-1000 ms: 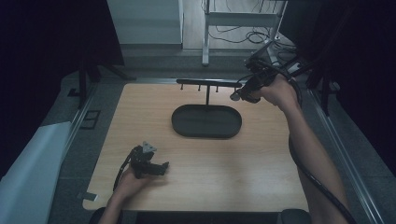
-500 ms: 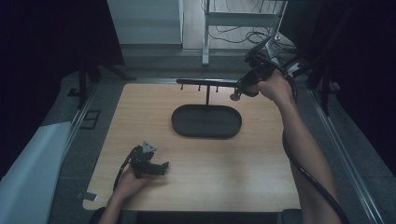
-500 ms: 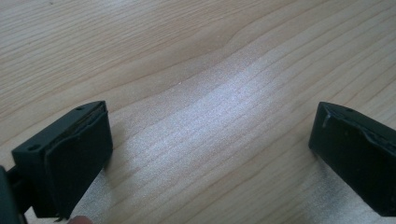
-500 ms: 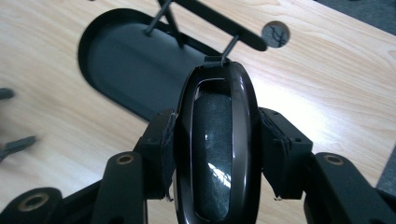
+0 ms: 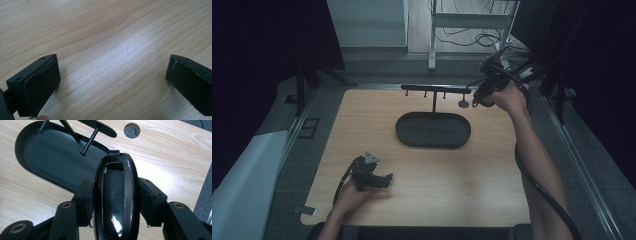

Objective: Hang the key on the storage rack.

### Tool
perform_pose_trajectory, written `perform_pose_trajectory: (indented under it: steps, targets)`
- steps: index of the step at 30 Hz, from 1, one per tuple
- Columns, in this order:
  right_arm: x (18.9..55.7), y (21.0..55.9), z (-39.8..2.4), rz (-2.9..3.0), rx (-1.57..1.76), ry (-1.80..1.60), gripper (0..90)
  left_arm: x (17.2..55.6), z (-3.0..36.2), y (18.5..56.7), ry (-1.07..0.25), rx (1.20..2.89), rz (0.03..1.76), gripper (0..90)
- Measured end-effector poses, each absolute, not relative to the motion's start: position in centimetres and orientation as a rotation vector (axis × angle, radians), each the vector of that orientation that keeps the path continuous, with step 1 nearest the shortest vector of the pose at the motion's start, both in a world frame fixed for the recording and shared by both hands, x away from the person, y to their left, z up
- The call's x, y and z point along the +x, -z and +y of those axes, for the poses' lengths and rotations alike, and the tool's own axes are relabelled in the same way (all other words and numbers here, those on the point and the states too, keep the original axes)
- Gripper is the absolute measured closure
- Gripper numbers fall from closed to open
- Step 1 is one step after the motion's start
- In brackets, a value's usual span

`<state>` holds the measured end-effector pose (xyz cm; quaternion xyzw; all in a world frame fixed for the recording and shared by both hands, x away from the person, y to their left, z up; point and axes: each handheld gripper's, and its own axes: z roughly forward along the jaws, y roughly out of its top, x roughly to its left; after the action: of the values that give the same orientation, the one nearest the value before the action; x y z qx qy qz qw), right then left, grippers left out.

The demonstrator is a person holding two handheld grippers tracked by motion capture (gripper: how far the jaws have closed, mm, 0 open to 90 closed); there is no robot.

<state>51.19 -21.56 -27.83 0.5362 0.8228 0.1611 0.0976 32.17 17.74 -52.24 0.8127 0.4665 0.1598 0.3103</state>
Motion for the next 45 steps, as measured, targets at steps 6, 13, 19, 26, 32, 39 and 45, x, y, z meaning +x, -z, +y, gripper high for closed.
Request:
perform_pose_trajectory:
  steps: [6, 13, 19, 26, 32, 39, 45]
  targets:
    - [50.3, 26.7, -20.9, 2.459, 1.529, -0.517, 49.4, 32.2, 17.7, 52.3, -0.424, 2.144, 1.232, 0.0]
    - [49.2, 25.4, -19.2, 2.509, 1.463, -0.552, 49.4, 32.2, 17.7, 52.3, -0.424, 2.145, 1.232, 0.0]
    - [49.7, 25.1, -18.2, 2.493, 1.447, -0.554, 49.4, 32.2, 17.7, 52.3, -0.426, 2.143, 1.231, 0.0]
    - [50.7, 25.4, -17.8, 2.455, 1.472, -0.551, 49.4, 32.2, 17.7, 52.3, -0.426, 2.143, 1.231, 0.0]
    - [51.3, 25.5, -18.6, 2.4, 1.507, -0.567, 49.4, 32.2, 17.7, 52.3, -0.426, 2.142, 1.231, 0.0]
    - [51.6, 27.0, -20.8, 2.379, 1.58, -0.534, 49.4, 32.2, 17.7, 52.3, -0.423, 2.144, 1.231, 0.0]
    - [51.7, 28.9, -22.5, 2.385, 1.62, -0.514, 49.3, 32.2, 17.7, 52.2, -0.423, 2.146, 1.23, 0.0]
